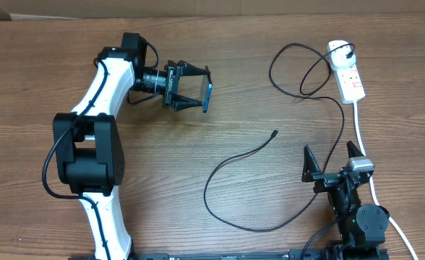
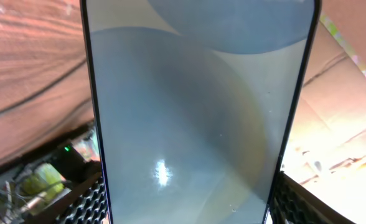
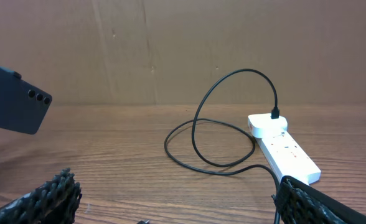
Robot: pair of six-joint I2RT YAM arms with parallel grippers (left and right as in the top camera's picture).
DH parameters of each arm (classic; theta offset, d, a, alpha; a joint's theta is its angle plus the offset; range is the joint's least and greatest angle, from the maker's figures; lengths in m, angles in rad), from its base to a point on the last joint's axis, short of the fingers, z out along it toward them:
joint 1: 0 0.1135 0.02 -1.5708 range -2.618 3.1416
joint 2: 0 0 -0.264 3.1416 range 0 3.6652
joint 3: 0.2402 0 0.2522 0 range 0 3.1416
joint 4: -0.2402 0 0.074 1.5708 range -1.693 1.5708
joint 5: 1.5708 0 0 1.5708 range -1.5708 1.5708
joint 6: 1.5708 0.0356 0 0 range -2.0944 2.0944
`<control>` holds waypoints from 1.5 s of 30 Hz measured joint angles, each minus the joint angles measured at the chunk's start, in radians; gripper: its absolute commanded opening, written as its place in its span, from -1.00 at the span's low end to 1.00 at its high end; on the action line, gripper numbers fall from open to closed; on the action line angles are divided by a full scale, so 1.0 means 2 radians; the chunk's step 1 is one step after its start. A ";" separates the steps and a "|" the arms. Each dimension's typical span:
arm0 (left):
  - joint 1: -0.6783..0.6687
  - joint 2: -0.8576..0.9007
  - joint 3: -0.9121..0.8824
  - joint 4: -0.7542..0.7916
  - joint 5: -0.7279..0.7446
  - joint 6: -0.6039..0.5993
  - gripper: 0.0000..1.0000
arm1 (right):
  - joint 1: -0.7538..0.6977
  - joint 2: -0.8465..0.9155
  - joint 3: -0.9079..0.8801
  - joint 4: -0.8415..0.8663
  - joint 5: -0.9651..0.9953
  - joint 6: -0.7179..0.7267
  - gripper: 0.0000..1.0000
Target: Plug charger to phone and switch on socket
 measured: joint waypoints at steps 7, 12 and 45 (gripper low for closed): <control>0.000 0.000 0.000 0.021 -0.043 0.017 0.25 | 0.000 0.000 0.000 0.000 0.000 0.000 1.00; 0.000 0.000 0.000 0.022 -0.100 0.035 0.26 | 0.000 0.000 0.000 0.000 0.000 0.000 1.00; -0.066 -0.111 0.008 0.010 -0.464 0.109 0.33 | 0.000 0.000 0.000 0.000 0.000 0.000 1.00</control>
